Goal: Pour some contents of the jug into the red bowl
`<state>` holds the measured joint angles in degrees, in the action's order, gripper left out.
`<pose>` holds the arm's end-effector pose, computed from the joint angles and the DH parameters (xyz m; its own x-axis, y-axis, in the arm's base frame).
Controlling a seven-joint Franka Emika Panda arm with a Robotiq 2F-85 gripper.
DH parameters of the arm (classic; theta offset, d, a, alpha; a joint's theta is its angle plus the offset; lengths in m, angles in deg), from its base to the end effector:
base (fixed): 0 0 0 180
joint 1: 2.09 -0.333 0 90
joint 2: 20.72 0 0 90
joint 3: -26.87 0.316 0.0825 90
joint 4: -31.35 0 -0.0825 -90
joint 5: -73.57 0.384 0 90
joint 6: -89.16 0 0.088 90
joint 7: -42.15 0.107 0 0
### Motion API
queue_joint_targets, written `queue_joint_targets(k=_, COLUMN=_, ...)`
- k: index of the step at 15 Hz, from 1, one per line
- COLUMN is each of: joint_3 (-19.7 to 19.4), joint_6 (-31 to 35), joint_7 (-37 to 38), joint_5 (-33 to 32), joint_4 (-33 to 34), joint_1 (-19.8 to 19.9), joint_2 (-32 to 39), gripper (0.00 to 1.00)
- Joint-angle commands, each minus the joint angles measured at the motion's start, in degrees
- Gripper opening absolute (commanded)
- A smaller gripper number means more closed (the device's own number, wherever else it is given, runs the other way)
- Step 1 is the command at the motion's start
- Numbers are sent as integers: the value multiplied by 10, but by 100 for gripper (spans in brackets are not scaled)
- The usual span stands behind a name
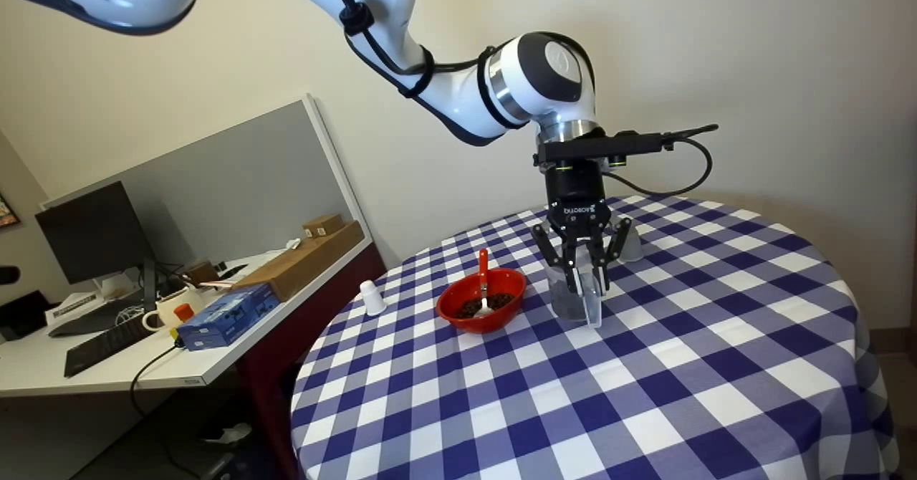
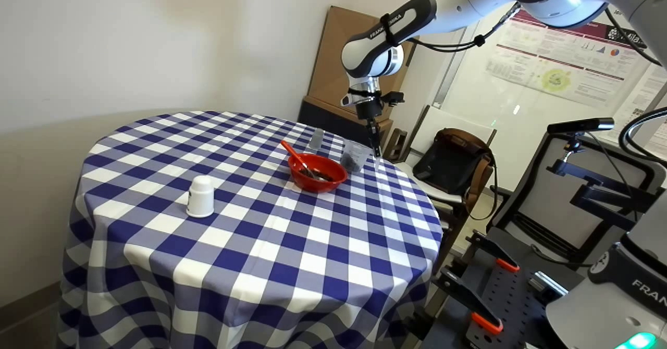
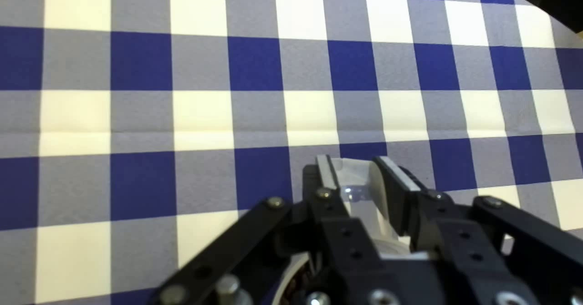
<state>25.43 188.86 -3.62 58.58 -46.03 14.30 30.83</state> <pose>0.6373 -0.2266 0.1544 0.6795 0.5351 -0.5020 0.5107 -0.8362 -0.1999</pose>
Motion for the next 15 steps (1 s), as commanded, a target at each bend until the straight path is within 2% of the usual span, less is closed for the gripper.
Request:
queue_joint_targets(k=1, joint_3=-20, joint_6=-21, joint_7=32, joint_5=5, joint_4=33, joint_1=-11, joint_2=15, gripper=12)
queue_joint_targets(k=10, joint_3=-37, joint_6=-31, joint_7=103, joint_5=-14, joint_4=53, joint_1=-27, joint_2=52, gripper=12)
queue_joint_targets(k=11, joint_3=-37, joint_6=-34, joint_7=111, joint_5=-13, joint_4=54, joint_1=-27, joint_2=54, gripper=16)
queue_joint_targets(k=12, joint_3=-36, joint_6=-37, joint_7=113, joint_5=-12, joint_4=58, joint_1=-27, joint_2=55, gripper=52)
queue_joint_targets(k=13, joint_3=-35, joint_6=-41, joint_7=115, joint_5=-11, joint_4=61, joint_1=-26, joint_2=55, gripper=55)
queue_joint_targets(k=15, joint_3=-33, joint_6=-46, joint_7=116, joint_5=-10, joint_4=65, joint_1=-25, joint_2=55, gripper=66)
